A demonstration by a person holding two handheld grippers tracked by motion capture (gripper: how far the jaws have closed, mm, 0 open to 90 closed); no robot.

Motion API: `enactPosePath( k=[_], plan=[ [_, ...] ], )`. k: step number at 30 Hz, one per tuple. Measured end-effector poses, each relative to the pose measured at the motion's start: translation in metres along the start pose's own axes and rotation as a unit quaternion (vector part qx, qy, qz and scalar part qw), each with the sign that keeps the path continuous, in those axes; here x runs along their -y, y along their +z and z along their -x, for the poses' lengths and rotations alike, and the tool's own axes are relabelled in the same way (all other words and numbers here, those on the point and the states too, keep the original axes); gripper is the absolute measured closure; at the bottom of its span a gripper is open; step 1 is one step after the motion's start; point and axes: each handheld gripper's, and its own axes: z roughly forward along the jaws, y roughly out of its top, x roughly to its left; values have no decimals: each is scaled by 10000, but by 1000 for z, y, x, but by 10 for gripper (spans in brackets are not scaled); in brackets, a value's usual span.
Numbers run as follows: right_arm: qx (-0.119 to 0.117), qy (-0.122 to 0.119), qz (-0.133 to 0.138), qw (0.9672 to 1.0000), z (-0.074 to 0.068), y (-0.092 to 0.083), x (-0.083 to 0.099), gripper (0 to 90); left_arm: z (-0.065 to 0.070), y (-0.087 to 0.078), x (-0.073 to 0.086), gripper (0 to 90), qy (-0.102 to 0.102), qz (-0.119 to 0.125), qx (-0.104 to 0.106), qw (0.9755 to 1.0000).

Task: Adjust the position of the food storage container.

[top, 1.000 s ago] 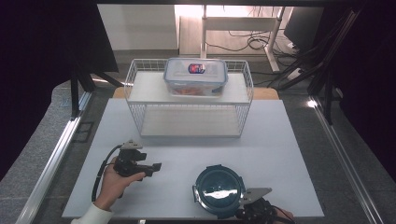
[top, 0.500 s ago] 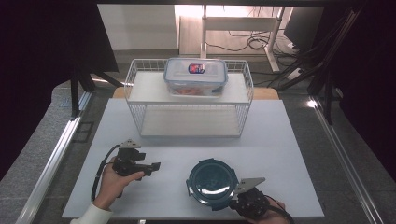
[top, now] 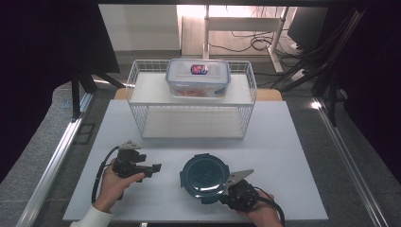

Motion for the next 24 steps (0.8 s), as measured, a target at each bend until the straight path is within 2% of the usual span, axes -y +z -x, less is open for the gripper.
enactPosePath(
  k=[7,11,19,24],
  plan=[
    [-36,-96,6,9999,1,11,-15,889,-1,1,0,211,-13,-13,-10,10000],
    [-148,-114,4,9998,1,20,-28,889,-2,0,0,210,-40,10,-9,10000],
    [-66,33,115,9999,9,20,-30,889,-3,0,0,209,-31,0,-7,10000],
    [-37,32,238,9997,9,16,-29,889,-2,-2,0,208,-47,45,-2,10000]
  ],
)
